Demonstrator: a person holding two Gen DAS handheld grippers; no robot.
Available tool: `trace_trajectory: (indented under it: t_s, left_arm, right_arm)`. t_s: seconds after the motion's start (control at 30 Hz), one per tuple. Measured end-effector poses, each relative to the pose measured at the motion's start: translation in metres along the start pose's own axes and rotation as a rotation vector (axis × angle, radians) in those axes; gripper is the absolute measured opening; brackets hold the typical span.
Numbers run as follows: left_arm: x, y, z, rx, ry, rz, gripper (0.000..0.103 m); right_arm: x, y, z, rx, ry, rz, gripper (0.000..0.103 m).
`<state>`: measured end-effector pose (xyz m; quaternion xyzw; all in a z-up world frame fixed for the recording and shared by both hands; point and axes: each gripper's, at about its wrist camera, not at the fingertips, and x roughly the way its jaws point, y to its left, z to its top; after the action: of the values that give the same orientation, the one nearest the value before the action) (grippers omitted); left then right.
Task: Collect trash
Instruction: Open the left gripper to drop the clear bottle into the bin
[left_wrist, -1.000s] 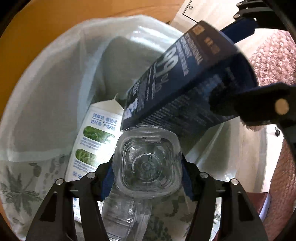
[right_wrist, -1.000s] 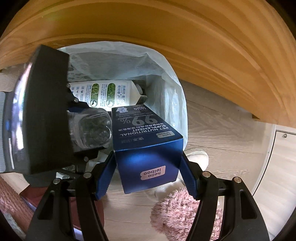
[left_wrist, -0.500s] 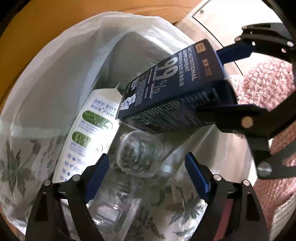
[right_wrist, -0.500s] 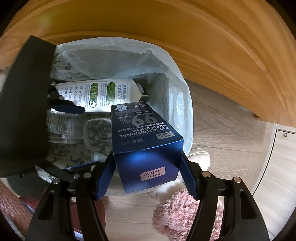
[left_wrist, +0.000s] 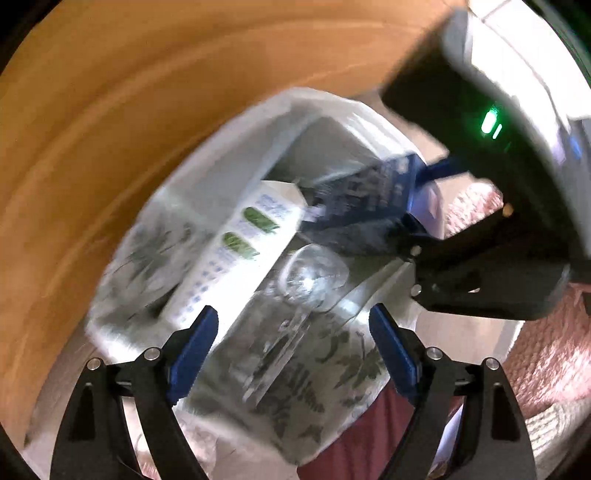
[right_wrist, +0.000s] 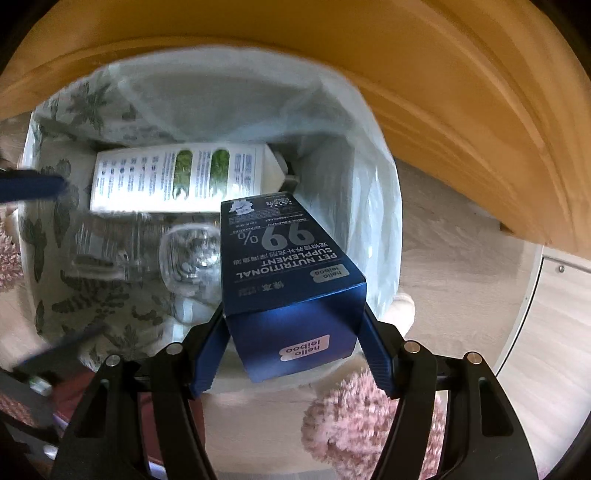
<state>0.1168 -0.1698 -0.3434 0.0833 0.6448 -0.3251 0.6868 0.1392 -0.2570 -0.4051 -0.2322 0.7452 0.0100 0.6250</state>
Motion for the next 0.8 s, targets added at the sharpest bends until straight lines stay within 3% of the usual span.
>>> trace_trajectory:
  t_s: [0.2, 0.43, 0.5, 0.8]
  left_arm:
    - [-0.046, 0.010, -0.016, -0.122, -0.077, 0.014, 0.081]
    - [-0.062, 0.019, -0.032, -0.206, -0.109, 0.031, 0.081]
    - [-0.063, 0.023, -0.035, -0.219, -0.111, 0.039, 0.086]
    - [-0.033, 0.030, -0.032, -0.228, -0.023, 0.106, 0.087]
  right_arm:
    - [0.010, 0.008, 0.002, 0.014, 0.052, -0.022, 0.064]
    - [0.030, 0.026, 0.015, 0.004, 0.088, -0.090, 0.064]
    - [0.030, 0.033, 0.016, -0.014, 0.077, -0.100, 0.064]
    - [0.046, 0.033, 0.015, -0.020, 0.081, -0.093, 0.064]
